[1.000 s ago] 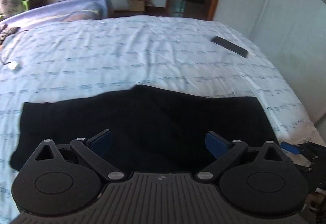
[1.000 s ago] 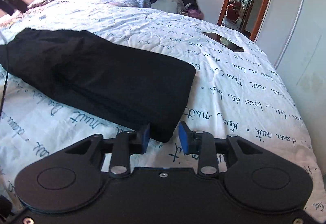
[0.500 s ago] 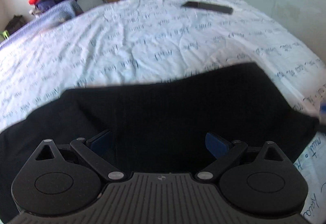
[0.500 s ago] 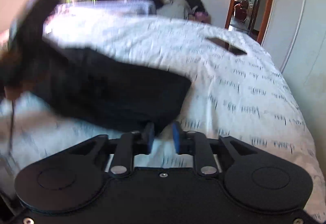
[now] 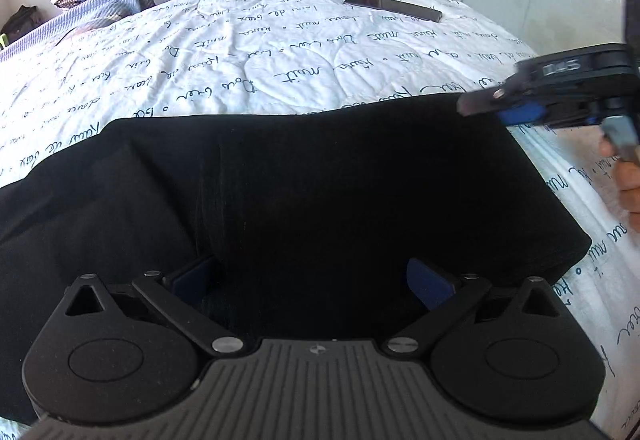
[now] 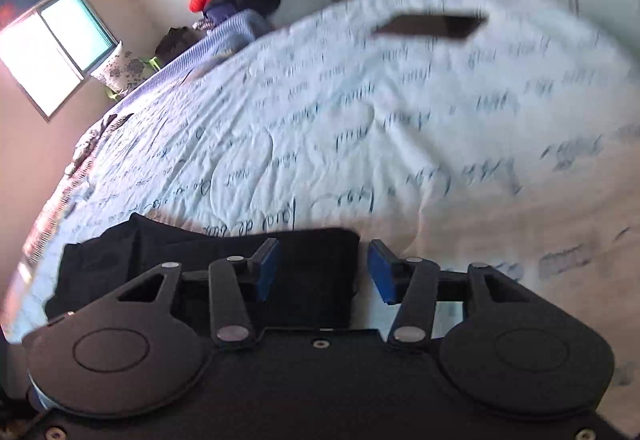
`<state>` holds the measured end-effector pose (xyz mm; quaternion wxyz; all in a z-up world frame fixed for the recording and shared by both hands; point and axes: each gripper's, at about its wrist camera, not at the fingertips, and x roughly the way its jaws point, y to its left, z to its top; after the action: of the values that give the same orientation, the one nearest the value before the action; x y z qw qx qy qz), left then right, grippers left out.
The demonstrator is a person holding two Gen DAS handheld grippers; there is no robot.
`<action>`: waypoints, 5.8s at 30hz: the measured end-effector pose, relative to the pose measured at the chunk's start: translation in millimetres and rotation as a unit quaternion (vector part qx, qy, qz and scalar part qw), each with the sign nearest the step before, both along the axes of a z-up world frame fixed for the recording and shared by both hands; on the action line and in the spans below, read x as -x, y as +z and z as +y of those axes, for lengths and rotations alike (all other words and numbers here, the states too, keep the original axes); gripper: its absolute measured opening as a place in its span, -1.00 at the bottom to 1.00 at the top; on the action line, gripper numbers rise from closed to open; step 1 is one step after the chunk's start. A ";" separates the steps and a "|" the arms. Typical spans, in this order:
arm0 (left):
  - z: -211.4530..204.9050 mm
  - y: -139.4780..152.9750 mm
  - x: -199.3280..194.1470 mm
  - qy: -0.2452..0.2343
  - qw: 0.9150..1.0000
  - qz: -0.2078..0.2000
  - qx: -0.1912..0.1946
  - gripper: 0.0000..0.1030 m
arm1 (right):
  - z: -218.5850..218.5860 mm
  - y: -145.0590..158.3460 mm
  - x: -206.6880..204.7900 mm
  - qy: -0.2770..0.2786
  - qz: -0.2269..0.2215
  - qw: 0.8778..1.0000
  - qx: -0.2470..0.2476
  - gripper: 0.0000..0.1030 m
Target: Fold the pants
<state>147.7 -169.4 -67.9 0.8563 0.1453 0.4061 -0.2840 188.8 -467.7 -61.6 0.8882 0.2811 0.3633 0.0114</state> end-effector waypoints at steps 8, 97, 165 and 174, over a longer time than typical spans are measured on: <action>5.3 6.3 1.3 -0.002 1.000 0.003 0.003 0.97 | 34.8 14.7 9.7 -0.050 -0.008 0.989 0.136 -0.33; 241.4 15.4 -81.2 0.311 0.942 -0.080 -0.098 0.99 | 319.1 30.2 -72.4 0.231 -0.040 0.935 0.265 -0.65; 406.4 49.1 -93.1 0.354 0.913 0.091 0.182 0.95 | 524.1 20.4 5.6 0.425 -0.217 0.759 0.443 -0.50; 313.8 65.0 -90.2 0.269 0.961 0.003 0.066 0.95 | 291.1 73.4 -73.2 0.299 -0.115 0.916 0.243 -0.14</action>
<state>237.8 144.4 -2.8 0.9077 -0.0271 0.4127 -0.0702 262.0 -176.6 11.8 0.9198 -0.0684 0.3176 0.2202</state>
